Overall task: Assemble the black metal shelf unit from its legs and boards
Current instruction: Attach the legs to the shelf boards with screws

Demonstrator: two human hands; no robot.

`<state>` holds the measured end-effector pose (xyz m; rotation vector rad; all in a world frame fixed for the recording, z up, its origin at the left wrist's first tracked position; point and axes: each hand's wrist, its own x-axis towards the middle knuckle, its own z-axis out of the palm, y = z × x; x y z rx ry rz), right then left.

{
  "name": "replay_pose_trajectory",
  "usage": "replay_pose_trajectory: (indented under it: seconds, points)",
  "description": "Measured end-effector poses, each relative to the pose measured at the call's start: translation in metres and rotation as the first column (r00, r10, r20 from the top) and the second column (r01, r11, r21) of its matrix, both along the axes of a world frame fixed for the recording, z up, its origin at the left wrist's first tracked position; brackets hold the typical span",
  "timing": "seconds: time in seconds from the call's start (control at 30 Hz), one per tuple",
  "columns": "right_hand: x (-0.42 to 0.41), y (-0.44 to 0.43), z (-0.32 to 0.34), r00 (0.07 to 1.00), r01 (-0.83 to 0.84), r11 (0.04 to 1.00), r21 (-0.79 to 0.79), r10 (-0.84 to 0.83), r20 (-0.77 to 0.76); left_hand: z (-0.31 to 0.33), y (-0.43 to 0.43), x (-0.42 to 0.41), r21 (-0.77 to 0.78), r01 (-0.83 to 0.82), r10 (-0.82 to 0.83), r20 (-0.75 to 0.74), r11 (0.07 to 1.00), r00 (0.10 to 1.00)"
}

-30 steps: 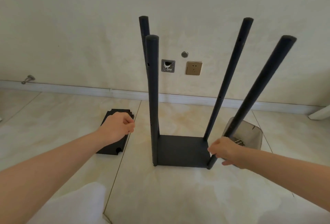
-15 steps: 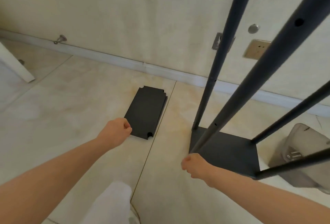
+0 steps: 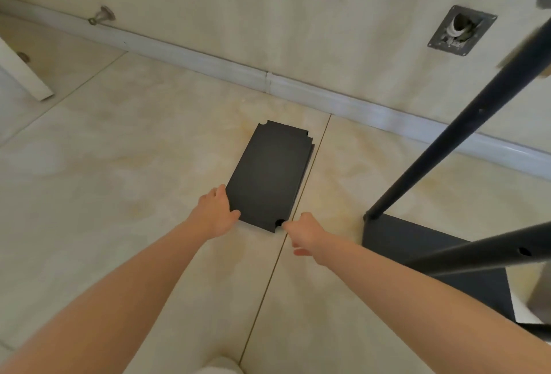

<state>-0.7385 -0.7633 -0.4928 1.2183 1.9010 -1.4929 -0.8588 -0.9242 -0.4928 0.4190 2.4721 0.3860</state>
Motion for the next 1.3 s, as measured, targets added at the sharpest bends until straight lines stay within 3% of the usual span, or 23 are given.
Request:
replay_pose_trajectory:
  seconds: [0.2, 0.33, 0.47, 0.57, 0.67, 0.87, 1.0, 1.1, 1.17, 1.3]
  points:
    - [-0.021, 0.000, -0.003, 0.996, 0.090, 0.990, -0.108, -0.091, -0.001, -0.017, 0.005, 0.006, 0.215, -0.167, 0.128, 0.185, 0.962, 0.974]
    - [-0.025, -0.002, -0.003, 0.990, 0.134, 0.980, -0.147, -0.138, -0.013, -0.017, 0.004, 0.005, 0.240, -0.376, 0.313, 0.262, 0.895, 0.913]
    - [-0.025, 0.000, -0.007, 0.990, 0.140, 0.983, -0.118, -0.143, -0.015, -0.016, 0.011, 0.006, 0.297, -0.492, 0.437, 0.234, 0.818, 0.868]
    - [-0.022, 0.004, -0.011, 0.980, 0.194, 0.977, -0.092, -0.197, -0.032, -0.014, 0.016, 0.010, 0.366, -0.613, 0.569, 0.231, 0.701, 0.789]
    - [-0.017, 0.006, -0.008, 0.957, 0.276, 0.951, -0.142, -0.286, -0.055, -0.010, 0.021, 0.013, 0.415, -0.737, 0.630, 0.386, 0.533, 0.674]
    - [-0.005, 0.008, 0.022, 0.843, 0.418, 0.765, -0.489, -0.528, -0.105, 0.008, 0.015, 0.021, 0.413, -0.871, 0.547, 0.680, 0.266, 0.489]
    - [0.004, 0.004, 0.055, 0.836, 0.402, 0.779, -0.480, -0.527, -0.156, 0.027, 0.005, 0.043, 0.330, -0.931, 0.486, 0.795, 0.157, 0.363]
    - [0.016, 0.005, 0.087, 0.837, 0.367, 0.816, -0.447, -0.499, -0.223, 0.049, -0.004, 0.064, 0.311, -0.932, 0.450, 0.816, 0.187, 0.362]
    - [0.027, 0.006, 0.112, 0.857, 0.292, 0.884, -0.365, -0.411, -0.310, 0.068, -0.011, 0.077, 0.321, -0.907, 0.411, 0.814, 0.273, 0.412]
    - [0.054, 0.012, 0.166, 0.876, 0.050, 0.998, 0.034, -0.028, -0.482, 0.113, -0.019, 0.097, 0.414, -0.715, 0.371, 0.647, 0.563, 0.666]
